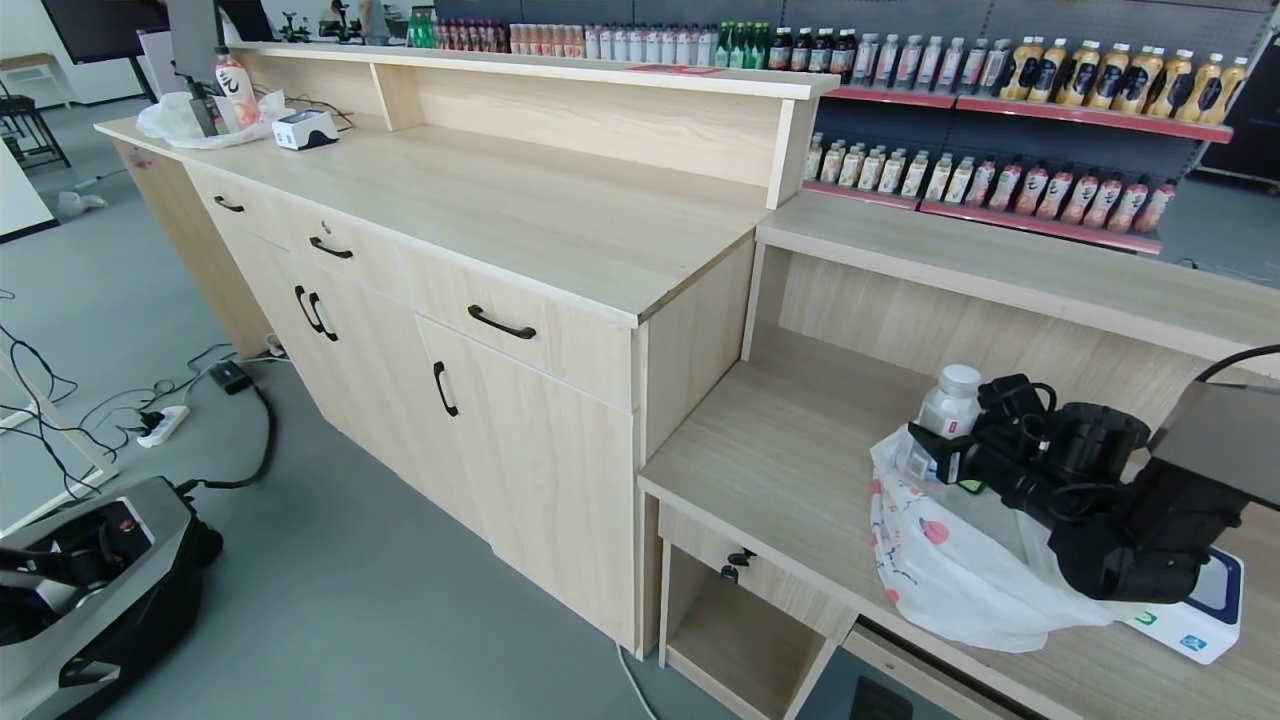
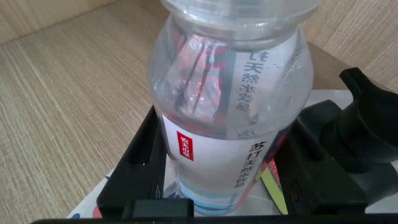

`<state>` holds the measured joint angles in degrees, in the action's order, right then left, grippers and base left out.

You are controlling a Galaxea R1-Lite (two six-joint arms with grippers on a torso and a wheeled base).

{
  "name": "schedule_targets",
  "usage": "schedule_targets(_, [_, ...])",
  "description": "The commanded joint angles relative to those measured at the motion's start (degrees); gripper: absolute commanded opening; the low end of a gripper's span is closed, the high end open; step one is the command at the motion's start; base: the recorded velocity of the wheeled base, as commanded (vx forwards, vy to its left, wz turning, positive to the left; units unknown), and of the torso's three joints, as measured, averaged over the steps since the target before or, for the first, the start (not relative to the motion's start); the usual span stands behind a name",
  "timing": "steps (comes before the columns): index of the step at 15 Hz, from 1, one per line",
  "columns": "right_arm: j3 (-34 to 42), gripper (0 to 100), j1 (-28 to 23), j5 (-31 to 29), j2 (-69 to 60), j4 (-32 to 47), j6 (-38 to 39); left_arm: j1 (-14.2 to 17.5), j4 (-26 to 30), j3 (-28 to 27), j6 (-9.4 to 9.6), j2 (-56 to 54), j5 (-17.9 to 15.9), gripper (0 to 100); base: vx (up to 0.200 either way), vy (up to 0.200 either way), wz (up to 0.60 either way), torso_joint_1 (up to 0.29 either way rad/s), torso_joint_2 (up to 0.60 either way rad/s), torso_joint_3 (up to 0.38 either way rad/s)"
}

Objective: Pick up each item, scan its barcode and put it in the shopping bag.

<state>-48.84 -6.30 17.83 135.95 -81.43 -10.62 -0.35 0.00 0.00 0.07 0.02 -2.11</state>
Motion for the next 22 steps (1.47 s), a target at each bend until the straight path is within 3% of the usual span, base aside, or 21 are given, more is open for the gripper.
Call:
schedule_targets(1, [-0.2,0,-0.1,0.0,0.7,0.0,0.0,0.0,0.0,0.0,0.01,0.1,0.0,100,0.0,0.0,0.0,0.0,0.0,0.0])
schedule_targets(13, [-2.1,0,0.2,1.1,3.1,-0.7,-0.1,0.0,0.0,0.0,0.01,0.1,0.0,100,0.0,0.0,0.0,0.0,0.0,0.0])
schedule_targets(19, [2.5,0,-0.1,1.1,0.4,-0.8,0.0,0.0,0.0,0.0,0.01,0.1,0.0,100,0.0,0.0,0.0,0.0,0.0,0.0])
schedule_targets(20, [2.8,100,-0.1,1.1,0.4,-0.8,0.0,0.0,0.0,0.0,0.01,0.1,0.0,100,0.0,0.0,0.0,0.0,0.0,0.0])
schedule_targets(22, [3.1,100,-0.1,1.1,0.0,-0.8,0.0,0.0,0.0,0.0,-0.07,0.1,0.0,100,0.0,0.0,0.0,0.0,0.0,0.0])
